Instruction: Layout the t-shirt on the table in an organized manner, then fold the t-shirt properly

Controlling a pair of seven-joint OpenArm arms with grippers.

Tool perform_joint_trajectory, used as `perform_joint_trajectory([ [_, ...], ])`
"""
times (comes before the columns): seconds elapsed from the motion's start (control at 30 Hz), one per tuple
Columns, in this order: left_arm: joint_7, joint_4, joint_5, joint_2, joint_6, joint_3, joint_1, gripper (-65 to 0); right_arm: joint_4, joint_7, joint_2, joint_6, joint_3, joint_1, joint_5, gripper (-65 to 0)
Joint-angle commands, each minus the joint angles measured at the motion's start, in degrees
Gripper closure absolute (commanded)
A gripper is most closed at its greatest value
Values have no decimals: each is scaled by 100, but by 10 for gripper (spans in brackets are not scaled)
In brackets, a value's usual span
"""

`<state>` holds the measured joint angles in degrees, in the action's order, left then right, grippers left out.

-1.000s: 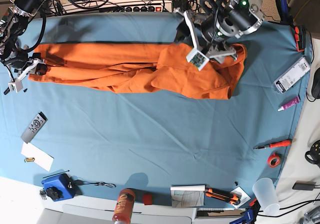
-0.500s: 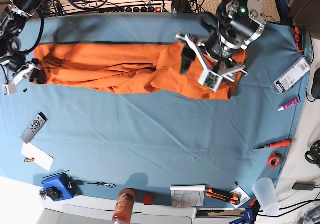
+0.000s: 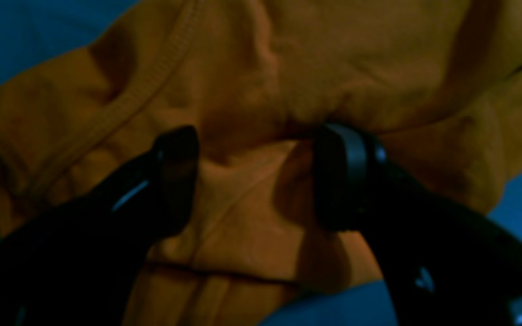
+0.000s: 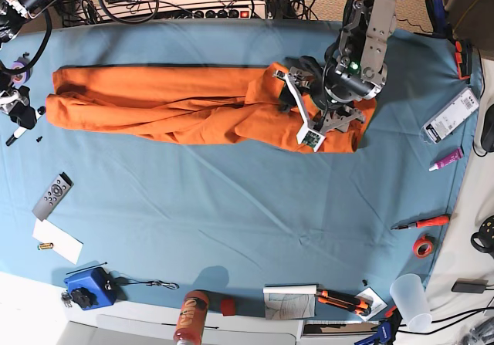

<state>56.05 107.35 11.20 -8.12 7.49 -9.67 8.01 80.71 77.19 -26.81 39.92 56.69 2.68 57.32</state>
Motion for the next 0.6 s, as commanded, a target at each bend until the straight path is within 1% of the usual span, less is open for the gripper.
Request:
perform_joint_trajectory([
  [0.0,-76,90,-11,2,2,11,-92,-405,94,-90,-179,8,39,-44,160,-206],
  [0.13,177,162,-26,2,0,11,-136,-405,94,-44,-177,8,39,-44,160,-206],
  [0.23,400,496,-7,2,-2,11,-133,-405,94,210,-195,8,35,-37,162,-210],
  [0.27,439,645,-7,2,-2,11,-133,-405,94,280,-225,8,20,11,177,-237],
  [0.37,461,1062,-7,2,0,11,-133,-405,94,281,-389,8,-190,275,291,-350],
  [0.4,463,1178,-7,0,0,11,-133,-405,94,281,-439,8,-262,361,284,-365],
  [0.43,474,1263,-9,0,0,11,-133,-405,94,281,-466,8,-308,417,289,-366],
  [0.57,555,1349,-7,2,0,11,-131,-405,48,281,-356,8,-313,424,267,-365],
])
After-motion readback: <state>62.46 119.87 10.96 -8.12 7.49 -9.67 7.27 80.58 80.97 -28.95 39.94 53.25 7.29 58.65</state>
